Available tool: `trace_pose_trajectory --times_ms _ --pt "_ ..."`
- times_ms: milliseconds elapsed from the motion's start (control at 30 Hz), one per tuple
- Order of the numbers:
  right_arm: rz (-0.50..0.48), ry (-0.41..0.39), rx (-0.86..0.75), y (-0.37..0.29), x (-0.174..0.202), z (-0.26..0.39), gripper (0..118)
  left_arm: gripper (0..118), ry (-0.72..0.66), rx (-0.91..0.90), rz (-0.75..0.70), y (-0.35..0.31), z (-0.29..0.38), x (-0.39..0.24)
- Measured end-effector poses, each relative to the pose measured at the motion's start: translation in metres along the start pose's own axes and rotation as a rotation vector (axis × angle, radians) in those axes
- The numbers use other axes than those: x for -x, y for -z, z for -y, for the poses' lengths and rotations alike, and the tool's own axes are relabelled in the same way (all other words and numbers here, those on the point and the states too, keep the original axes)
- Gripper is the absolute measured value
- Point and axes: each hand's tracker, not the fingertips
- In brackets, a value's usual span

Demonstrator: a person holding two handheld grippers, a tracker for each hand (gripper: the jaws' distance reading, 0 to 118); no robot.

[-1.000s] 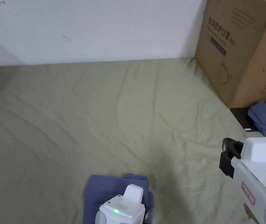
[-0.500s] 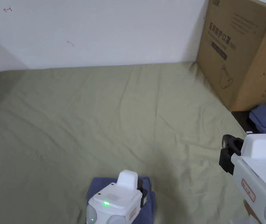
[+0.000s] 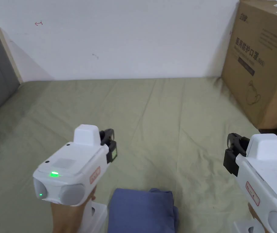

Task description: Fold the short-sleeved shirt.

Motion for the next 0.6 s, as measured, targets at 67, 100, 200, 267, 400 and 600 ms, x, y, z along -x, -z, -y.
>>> trace_pose_trajectory --times_ms 67,100,200,267,400,600 --pt "-0.006 -0.002 -0.013 0.001 0.005 -0.001 0 0 0.033 -0.043 -0.05 -0.008 -0.007 0.011" --pt "-0.008 -0.005 -0.019 0.002 0.007 -0.002 0 0 0.038 -0.055 -0.074 -0.012 -0.009 0.017" --pt "-0.004 -0.01 -0.039 0.001 0.012 -0.003 0 0 0.043 -0.083 -0.127 -0.022 -0.012 0.033" --pt "0.0 -0.011 -0.049 -0.003 0.019 -0.006 0 0 0.043 -0.093 -0.16 -0.026 -0.011 0.042" --pt "0.005 -0.023 -0.055 -0.003 0.023 -0.006 0 0 0.035 -0.099 -0.197 -0.031 -0.006 0.052" --pt "-0.022 -0.013 -0.042 0.004 0.031 0.003 0 0 0.003 -0.09 -0.204 -0.03 -0.001 0.056"
